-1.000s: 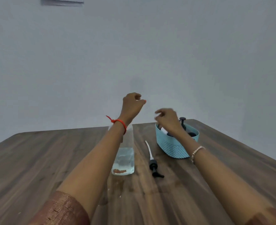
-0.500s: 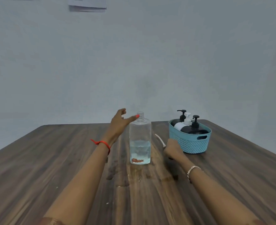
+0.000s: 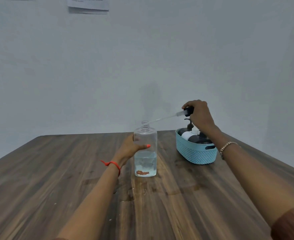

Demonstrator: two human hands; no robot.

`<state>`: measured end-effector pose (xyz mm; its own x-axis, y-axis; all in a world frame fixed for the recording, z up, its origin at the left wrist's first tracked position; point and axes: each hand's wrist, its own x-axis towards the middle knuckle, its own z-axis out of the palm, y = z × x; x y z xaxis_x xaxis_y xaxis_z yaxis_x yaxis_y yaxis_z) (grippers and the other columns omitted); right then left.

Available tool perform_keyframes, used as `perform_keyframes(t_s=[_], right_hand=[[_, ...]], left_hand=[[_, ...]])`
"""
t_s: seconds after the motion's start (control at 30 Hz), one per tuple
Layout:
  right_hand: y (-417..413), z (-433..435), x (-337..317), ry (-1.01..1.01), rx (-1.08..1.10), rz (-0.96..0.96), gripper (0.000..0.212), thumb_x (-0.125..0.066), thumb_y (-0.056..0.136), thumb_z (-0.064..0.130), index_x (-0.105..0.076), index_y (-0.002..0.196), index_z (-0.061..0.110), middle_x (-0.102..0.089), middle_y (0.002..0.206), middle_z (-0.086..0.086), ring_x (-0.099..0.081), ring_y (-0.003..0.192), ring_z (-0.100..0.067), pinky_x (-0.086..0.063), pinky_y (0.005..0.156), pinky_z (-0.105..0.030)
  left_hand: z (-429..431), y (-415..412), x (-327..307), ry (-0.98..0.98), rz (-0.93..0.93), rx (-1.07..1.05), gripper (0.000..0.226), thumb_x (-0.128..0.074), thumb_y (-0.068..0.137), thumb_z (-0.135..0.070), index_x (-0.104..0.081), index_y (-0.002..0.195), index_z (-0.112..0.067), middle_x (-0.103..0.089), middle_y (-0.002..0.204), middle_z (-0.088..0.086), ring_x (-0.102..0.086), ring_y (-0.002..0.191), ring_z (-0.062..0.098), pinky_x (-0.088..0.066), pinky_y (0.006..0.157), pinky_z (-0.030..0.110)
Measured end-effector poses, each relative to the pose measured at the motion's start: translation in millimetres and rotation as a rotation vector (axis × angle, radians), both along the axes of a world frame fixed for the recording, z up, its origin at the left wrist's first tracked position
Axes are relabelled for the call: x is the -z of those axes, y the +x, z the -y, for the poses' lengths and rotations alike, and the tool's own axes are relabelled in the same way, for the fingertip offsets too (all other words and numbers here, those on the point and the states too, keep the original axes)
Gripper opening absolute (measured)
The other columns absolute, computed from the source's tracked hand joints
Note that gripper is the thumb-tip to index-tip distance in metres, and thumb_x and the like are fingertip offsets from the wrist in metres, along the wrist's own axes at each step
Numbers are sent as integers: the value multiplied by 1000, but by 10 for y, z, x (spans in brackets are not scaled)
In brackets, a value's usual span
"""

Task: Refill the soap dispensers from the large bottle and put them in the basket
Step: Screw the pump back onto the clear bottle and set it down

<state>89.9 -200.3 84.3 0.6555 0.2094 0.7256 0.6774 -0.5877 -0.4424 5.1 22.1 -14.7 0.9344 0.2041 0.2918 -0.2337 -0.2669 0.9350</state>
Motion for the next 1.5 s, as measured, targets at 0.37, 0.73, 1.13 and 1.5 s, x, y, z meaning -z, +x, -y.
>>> perform_keyframes(t_s=[0.37, 0.73, 1.13, 1.5], right_hand=[[64, 145, -151, 98, 57, 141, 36, -43, 75, -19, -70, 95, -4, -66, 94, -23, -61, 90, -33, -48, 88, -46], [153, 219, -312, 66, 100, 187, 34, -45, 77, -18, -70, 95, -4, -67, 96, -24, -62, 92, -36, -46, 89, -51], [-75, -134, -674, -332, 43, 627, 46, -33, 78, -11, -70, 103, 2, -64, 98, -19, -51, 119, -31, -19, 109, -41], [-273, -766, 80, -791, -325, 607, 50, -37, 87, -15, -52, 129, 7, -46, 142, -9, -27, 141, -20, -22, 111, -25]], left_hand=[[-50, 74, 71, -48, 20, -5, 58, -75, 75, -9, -52, 128, -9, -64, 119, 10, -63, 107, 24, -52, 93, 42], [-76, 93, 82, -40, 25, -13, 62, -77, 73, -12, -49, 129, -12, -62, 119, 6, -62, 104, 17, -55, 81, 27], [-56, 73, 93, -62, 44, -99, 54, -84, 64, -12, -58, 110, -20, -64, 112, 6, -64, 100, 19, -56, 82, 32], [30, 15, 96, 29, 61, -232, 65, -88, 58, -22, -57, 115, -15, -62, 115, 4, -59, 105, 20, -50, 95, 44]])
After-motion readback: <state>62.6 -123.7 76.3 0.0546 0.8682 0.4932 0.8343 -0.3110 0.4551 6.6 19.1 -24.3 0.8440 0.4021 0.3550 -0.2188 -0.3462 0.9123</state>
